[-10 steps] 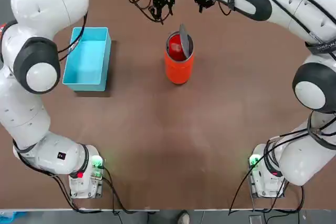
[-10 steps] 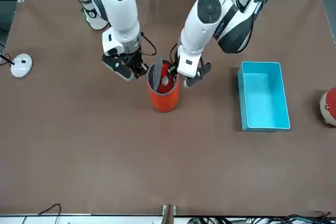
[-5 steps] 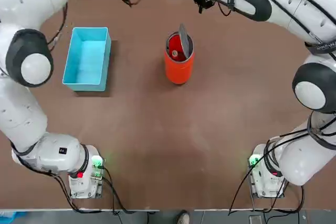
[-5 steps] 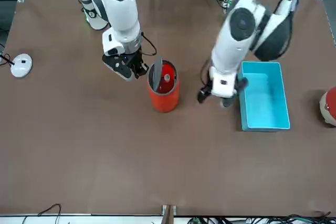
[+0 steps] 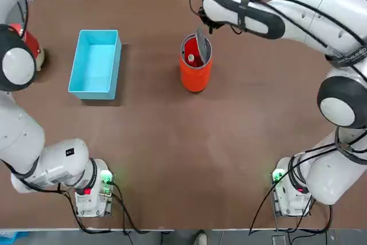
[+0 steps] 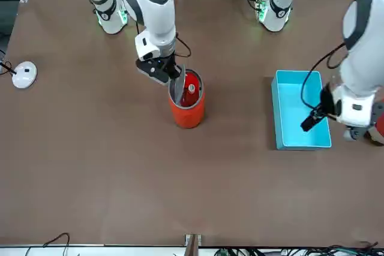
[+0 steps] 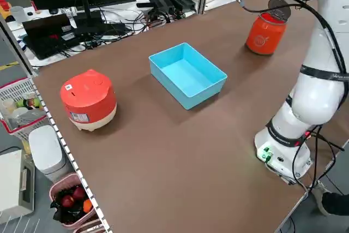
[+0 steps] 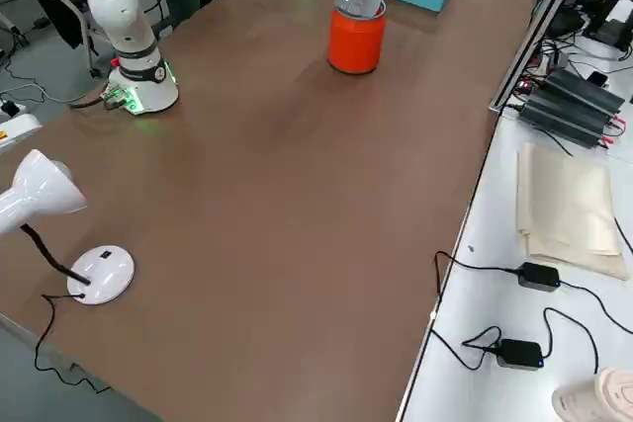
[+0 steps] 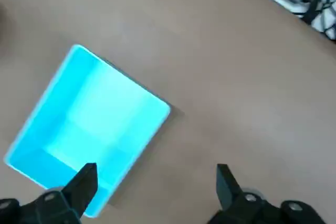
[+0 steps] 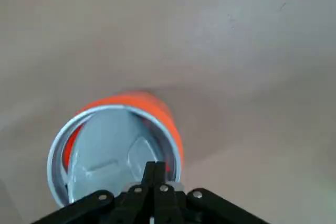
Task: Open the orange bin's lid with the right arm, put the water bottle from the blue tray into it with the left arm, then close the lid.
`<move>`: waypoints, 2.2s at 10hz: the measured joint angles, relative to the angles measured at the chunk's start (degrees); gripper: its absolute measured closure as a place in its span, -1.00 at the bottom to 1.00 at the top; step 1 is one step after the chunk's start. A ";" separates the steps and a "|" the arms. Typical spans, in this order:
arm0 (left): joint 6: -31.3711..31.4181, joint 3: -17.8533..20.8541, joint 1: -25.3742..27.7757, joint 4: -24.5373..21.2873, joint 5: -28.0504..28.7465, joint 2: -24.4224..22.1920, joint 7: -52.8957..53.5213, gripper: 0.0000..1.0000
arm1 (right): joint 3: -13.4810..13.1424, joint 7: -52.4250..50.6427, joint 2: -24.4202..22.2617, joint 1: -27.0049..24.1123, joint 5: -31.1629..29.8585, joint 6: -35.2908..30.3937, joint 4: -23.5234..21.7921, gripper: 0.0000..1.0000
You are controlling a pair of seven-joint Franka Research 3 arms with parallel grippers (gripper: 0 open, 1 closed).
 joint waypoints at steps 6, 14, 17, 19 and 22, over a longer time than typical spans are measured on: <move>-3.80 9.58 -3.74 -0.42 -4.37 -0.85 28.66 -1.00 | -0.03 1.99 2.69 1.18 2.10 7.50 -0.87 0.98; 1.78 18.80 -11.25 -8.25 -9.31 -9.61 33.12 -1.00 | -0.01 5.22 8.66 2.41 2.07 14.61 -0.95 0.98; 1.21 19.48 -10.78 -8.14 -9.31 -9.63 33.45 -1.00 | -0.03 5.28 8.97 2.59 1.96 15.01 -0.87 0.98; 0.87 19.52 -10.23 -7.64 -9.31 -9.73 35.48 -1.00 | -0.03 5.49 9.17 2.67 1.90 15.30 -0.87 0.98; -1.71 18.98 -10.54 -7.53 -9.31 -9.77 36.33 -1.00 | -0.03 6.67 9.38 3.05 0.64 15.50 -0.87 0.98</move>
